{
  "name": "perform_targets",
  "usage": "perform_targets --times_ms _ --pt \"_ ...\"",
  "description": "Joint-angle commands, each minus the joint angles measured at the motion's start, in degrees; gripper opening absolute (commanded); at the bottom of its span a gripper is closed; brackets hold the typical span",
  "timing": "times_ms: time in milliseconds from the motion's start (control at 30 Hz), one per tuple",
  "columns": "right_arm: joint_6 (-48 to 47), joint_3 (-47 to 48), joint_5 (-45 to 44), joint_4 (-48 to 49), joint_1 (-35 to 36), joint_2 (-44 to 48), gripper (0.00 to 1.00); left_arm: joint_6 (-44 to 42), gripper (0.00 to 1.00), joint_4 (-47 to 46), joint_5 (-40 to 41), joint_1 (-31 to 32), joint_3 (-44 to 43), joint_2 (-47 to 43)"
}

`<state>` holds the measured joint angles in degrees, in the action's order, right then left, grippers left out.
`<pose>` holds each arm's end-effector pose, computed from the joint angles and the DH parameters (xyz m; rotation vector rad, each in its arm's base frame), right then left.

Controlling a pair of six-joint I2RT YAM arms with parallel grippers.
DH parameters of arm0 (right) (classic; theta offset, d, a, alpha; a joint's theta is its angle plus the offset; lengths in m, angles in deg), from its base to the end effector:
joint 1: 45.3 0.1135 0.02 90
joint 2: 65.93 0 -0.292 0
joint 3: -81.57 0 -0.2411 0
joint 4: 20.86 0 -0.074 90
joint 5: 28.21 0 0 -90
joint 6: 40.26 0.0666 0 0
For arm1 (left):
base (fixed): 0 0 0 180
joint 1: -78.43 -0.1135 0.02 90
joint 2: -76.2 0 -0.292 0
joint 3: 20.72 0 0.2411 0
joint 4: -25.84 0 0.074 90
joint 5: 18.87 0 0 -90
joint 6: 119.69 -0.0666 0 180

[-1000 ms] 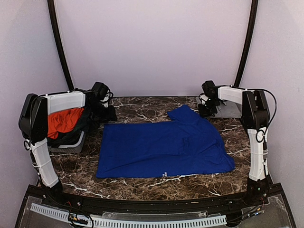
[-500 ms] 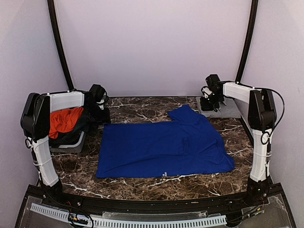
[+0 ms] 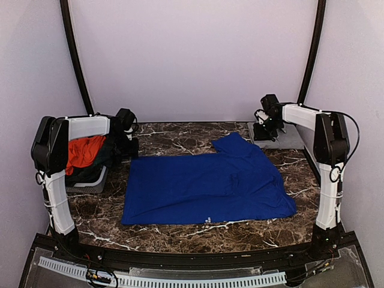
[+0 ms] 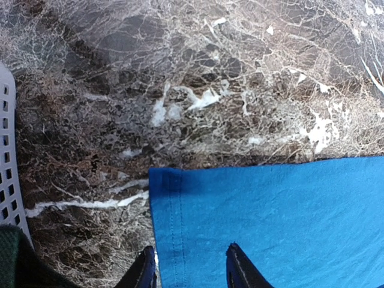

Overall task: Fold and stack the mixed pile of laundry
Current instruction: Pick up the 1/3-folded T-shirt from the center of the board.

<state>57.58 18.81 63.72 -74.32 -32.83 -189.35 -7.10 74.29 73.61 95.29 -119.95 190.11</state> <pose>0.4795 0.1083 0.2100 -0.1178 2.6181 0.1688 0.4172 -0.1234 0.1940 -0.1479 2.6772 -0.1615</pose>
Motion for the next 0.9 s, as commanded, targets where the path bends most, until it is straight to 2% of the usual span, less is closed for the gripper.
perform_targets --times_ms 0,333,433,567,700,867 --pt "-0.8 -1.1 1.3 0.9 -0.7 -0.5 0.27 -1.0 0.39 2.3 1.4 -0.3 -2.3 -0.3" --pt "-0.7 2.1 3.4 -1.0 -1.0 -6.1 0.28 -0.7 0.4 2.5 1.3 -0.3 -2.5 -0.3" --pt "-0.7 2.4 2.5 -1.0 -1.0 -7.1 0.32 -0.6 0.4 2.1 1.0 -0.3 -2.6 -0.3" --pt "-0.7 2.9 1.4 -1.2 -1.0 -7.9 0.33 -0.6 0.4 1.8 0.9 -0.3 -2.8 -0.2" --pt "-0.6 3.8 -0.6 -2.1 -0.9 -8.5 0.43 -0.6 0.4 1.8 0.8 -0.3 -3.1 0.0" --pt "-0.5 4.8 0.7 -1.7 -0.8 -9.2 0.34 -0.6 0.4 1.7 0.5 -0.3 -3.2 0.2"
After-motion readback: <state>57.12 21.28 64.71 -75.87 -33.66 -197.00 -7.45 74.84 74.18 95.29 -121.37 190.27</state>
